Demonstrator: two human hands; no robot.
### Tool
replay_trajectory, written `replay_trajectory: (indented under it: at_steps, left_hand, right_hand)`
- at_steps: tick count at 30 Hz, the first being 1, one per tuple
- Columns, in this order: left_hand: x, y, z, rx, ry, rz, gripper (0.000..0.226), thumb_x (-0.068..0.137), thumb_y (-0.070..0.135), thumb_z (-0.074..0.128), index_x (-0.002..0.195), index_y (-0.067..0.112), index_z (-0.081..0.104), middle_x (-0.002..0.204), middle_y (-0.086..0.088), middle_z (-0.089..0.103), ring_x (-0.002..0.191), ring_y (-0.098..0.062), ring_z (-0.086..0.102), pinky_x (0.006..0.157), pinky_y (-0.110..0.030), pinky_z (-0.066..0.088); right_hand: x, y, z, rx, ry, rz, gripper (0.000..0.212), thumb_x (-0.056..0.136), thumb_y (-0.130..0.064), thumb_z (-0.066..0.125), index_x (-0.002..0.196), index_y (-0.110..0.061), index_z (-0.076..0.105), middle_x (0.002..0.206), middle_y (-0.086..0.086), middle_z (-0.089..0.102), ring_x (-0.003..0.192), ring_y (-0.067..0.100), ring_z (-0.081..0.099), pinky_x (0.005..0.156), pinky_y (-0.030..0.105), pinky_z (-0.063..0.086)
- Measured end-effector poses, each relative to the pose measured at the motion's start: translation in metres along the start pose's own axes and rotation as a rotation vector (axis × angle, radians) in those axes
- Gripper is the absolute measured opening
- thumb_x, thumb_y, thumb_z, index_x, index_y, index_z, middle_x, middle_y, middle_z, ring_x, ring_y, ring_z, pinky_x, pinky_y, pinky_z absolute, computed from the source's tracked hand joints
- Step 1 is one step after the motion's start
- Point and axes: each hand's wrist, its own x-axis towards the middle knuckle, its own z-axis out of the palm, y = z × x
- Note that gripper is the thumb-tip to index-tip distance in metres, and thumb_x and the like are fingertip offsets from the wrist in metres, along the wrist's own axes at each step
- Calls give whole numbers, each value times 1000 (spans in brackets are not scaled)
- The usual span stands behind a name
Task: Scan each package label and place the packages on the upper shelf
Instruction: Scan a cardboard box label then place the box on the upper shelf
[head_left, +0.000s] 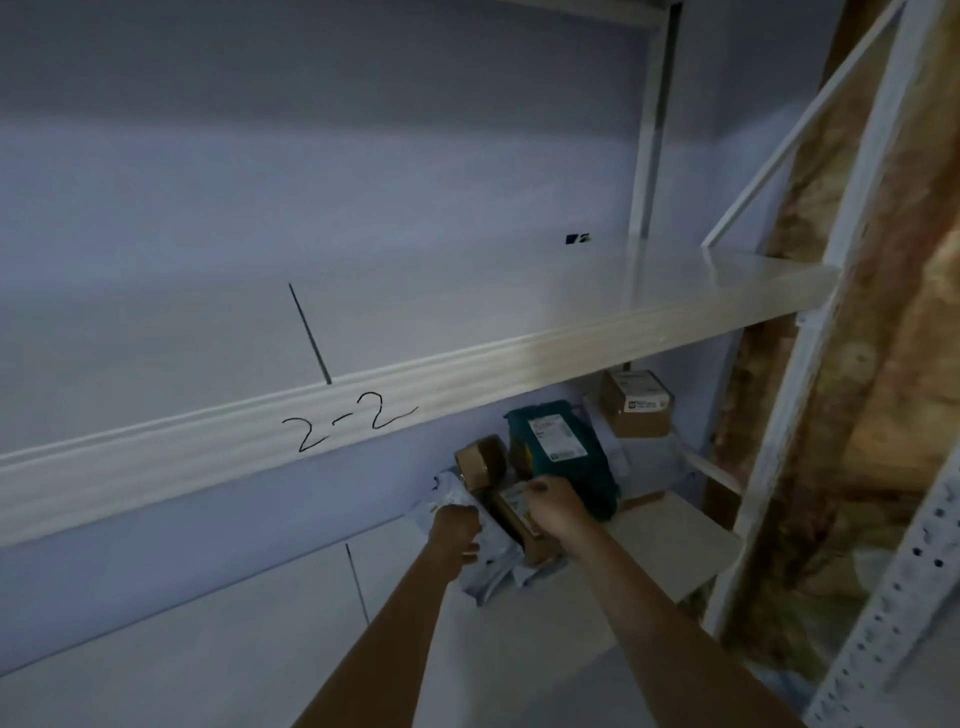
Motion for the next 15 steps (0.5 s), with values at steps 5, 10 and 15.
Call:
replay_trajectory:
  at_steps: [5, 10, 15]
  left_hand:
    - [51, 18, -8, -184, -1, -31, 26, 101, 22, 49, 81, 7, 56, 74, -13, 54, 60, -22, 47, 57, -29, 40]
    - [86, 33, -10, -337, 23, -12, 19, 105, 26, 45, 99, 10, 53, 89, -11, 57, 69, -22, 52, 62, -30, 43]
    - [102, 36, -1, -500, -37, 8, 28, 105, 24, 43, 83, 14, 58, 69, -7, 63, 67, -20, 61, 63, -25, 53]
  right_hand:
    - [68, -6, 21, 68, -72, 115, 23, 101, -15, 45, 101, -2, 64, 89, 16, 57, 80, 23, 54, 71, 32, 39]
    - [116, -8, 37, 197, -110, 173, 44, 106, -16, 35, 150, -17, 43, 86, 7, 56, 72, 19, 53, 54, 24, 46]
    - [149, -16, 46, 436, -142, 273, 51, 110, -37, 31, 156, -15, 31, 146, 21, 48, 121, 38, 55, 81, 32, 57]
